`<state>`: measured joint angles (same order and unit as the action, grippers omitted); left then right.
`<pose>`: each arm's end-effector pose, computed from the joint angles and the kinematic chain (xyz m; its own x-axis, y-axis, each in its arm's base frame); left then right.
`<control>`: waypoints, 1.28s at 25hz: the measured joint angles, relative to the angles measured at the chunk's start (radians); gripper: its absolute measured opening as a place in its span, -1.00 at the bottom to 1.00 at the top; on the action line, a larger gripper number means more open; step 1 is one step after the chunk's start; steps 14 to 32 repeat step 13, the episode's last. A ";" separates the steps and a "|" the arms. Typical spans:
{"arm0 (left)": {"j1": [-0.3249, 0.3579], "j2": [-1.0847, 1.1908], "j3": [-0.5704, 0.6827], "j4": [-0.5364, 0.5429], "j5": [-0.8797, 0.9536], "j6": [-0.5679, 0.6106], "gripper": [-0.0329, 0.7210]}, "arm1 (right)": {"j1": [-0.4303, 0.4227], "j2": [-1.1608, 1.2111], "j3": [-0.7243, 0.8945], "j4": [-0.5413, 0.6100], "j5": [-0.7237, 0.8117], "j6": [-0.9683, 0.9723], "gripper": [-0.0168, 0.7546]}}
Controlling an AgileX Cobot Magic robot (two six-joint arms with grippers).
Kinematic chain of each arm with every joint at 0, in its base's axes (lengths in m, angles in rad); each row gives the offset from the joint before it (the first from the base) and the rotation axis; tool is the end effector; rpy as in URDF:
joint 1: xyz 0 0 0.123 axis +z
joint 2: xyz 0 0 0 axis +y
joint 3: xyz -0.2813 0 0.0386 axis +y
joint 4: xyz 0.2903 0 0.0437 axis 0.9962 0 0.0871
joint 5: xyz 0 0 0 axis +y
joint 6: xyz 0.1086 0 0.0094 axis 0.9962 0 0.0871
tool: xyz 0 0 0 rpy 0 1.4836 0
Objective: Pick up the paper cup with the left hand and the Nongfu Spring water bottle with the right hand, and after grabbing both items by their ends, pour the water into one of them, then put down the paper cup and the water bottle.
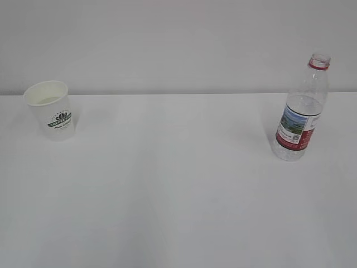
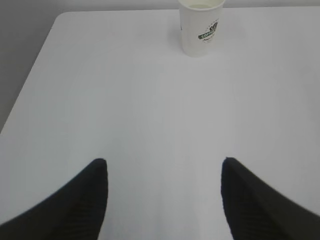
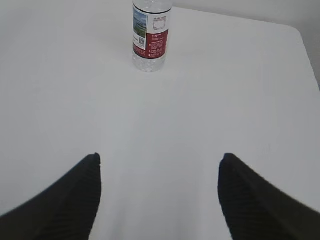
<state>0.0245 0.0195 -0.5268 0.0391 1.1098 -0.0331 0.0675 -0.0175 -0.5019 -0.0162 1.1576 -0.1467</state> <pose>0.0467 0.0050 0.2926 -0.4915 -0.0277 -0.8705 -0.0627 0.9980 0.0036 0.0412 0.0012 0.2816 -0.5078 -0.1873 -0.8409 -0.1339 0.9814 -0.1377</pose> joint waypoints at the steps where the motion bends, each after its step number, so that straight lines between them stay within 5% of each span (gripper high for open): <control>1: 0.000 0.000 0.000 0.000 0.000 0.000 0.46 | 0.000 0.000 0.000 0.000 0.000 0.000 0.47; 32: 0.000 0.000 0.000 0.000 -0.001 0.000 0.46 | 0.000 0.000 0.000 0.000 0.000 0.000 0.47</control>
